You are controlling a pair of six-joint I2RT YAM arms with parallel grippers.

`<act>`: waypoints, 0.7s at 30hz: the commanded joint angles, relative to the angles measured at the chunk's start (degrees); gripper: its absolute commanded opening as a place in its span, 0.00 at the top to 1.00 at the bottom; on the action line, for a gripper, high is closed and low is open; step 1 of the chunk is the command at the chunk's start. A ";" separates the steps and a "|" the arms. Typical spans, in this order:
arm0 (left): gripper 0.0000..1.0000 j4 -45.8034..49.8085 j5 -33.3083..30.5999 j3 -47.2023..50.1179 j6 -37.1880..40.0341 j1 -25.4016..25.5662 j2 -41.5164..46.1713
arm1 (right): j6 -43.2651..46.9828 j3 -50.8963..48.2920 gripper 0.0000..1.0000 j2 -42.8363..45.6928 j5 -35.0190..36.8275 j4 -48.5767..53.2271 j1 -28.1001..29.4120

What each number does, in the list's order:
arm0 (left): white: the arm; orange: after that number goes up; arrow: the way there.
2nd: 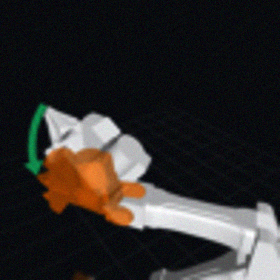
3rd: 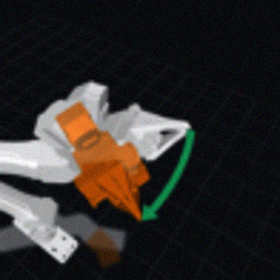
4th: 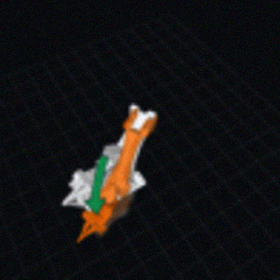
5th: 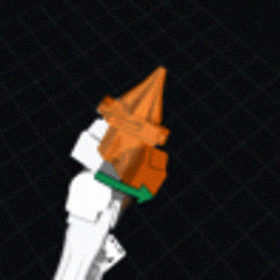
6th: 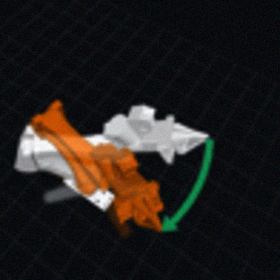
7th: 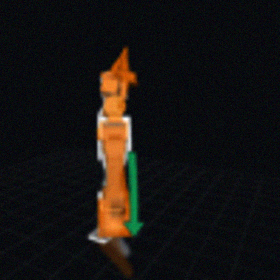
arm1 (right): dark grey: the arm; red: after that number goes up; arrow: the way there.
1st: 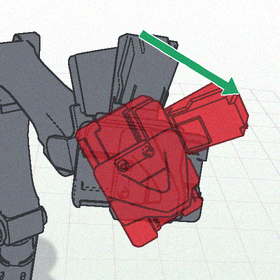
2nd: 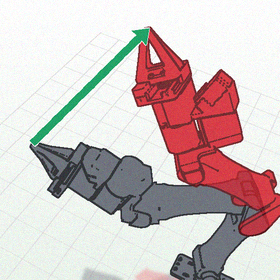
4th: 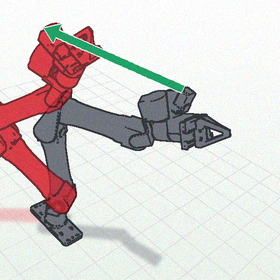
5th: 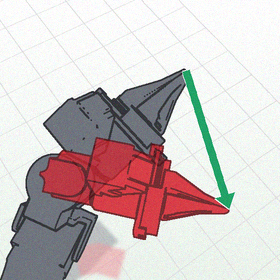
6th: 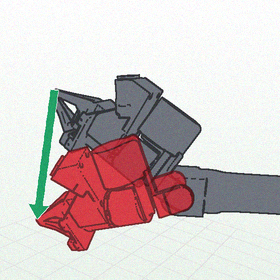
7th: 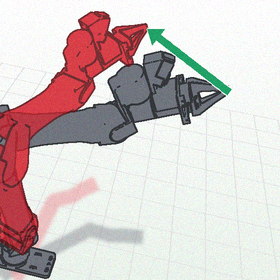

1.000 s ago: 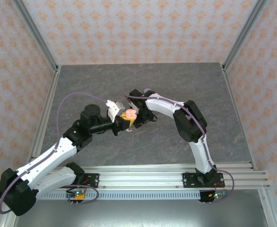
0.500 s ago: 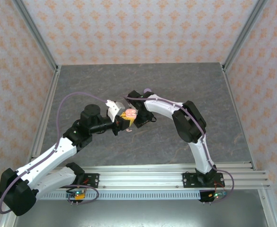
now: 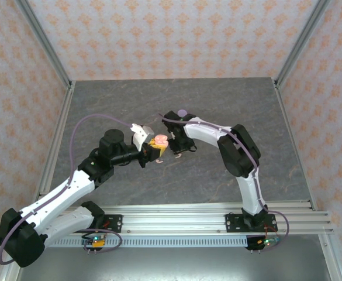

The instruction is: Insert the wireless bluetooth earbuds into the charging case

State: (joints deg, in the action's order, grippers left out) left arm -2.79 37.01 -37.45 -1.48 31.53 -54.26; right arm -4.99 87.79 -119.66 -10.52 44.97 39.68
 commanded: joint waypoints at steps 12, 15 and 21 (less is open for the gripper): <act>0.89 0.26 0.17 -2.36 -0.22 0.21 -0.14 | -5.48 -3.72 0.60 7.00 -5.87 -0.10 -2.66; 0.89 0.33 0.17 -2.26 -0.14 0.26 0.10 | -6.84 -3.51 0.52 7.76 -7.34 0.30 -2.26; 0.89 -0.25 0.17 -1.92 -0.33 0.27 0.04 | -12.37 -2.89 0.49 6.65 -6.22 1.01 -0.80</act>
State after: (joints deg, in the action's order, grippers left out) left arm -2.74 37.01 -37.87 -1.50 31.53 -54.52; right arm -13.52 84.68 -113.71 -16.99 44.56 37.95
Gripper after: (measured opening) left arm 0.214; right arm 0.515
